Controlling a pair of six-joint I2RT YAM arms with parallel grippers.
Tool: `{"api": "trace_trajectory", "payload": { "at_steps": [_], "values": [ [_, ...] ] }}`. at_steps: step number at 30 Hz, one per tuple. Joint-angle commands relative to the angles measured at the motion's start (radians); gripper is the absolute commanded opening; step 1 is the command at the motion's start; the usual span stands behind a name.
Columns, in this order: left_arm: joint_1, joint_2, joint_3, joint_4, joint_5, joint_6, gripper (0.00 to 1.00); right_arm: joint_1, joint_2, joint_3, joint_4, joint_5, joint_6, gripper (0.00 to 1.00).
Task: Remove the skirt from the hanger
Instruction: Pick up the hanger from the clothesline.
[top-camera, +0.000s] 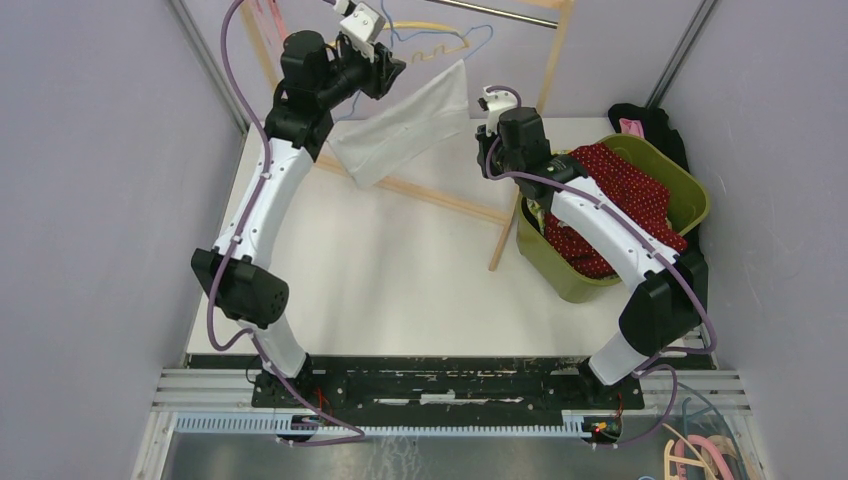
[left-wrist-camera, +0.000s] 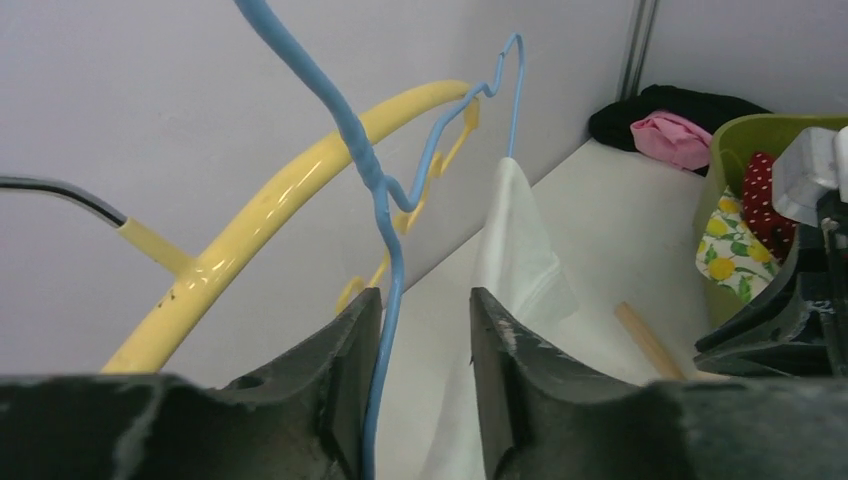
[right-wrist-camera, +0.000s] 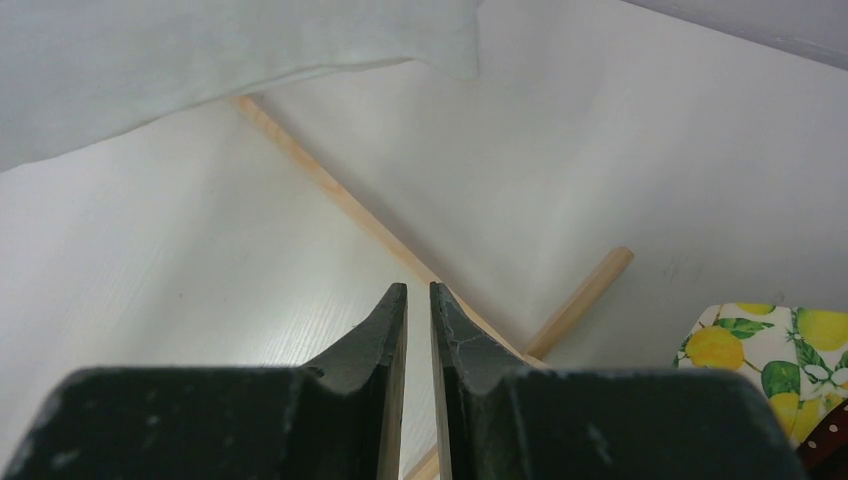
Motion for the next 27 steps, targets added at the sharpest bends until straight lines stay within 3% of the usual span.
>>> {"api": "trace_trajectory", "payload": {
  "at_steps": [1, 4, 5, 18, 27],
  "values": [
    [0.001, -0.002, 0.007, 0.062, 0.003, -0.082, 0.34, -0.004, -0.024, 0.0, 0.04, 0.013, -0.008, 0.19],
    [0.002, -0.005, 0.012, 0.064, -0.021, -0.094, 0.05, -0.005, -0.023, 0.001, 0.042, 0.011, -0.007, 0.19],
    [0.001, -0.003, 0.017, 0.065, -0.025, -0.101, 0.03, -0.004, -0.022, 0.0, 0.042, 0.01, -0.006, 0.19],
    [0.002, 0.096, 0.278, 0.008, -0.03, -0.211, 0.03, -0.004, -0.032, -0.011, 0.043, 0.01, 0.002, 0.19],
    [0.002, 0.002, 0.193, -0.003, -0.011, -0.177, 0.03, -0.005, -0.022, -0.015, 0.047, -0.001, 0.015, 0.19]
  ]
}}
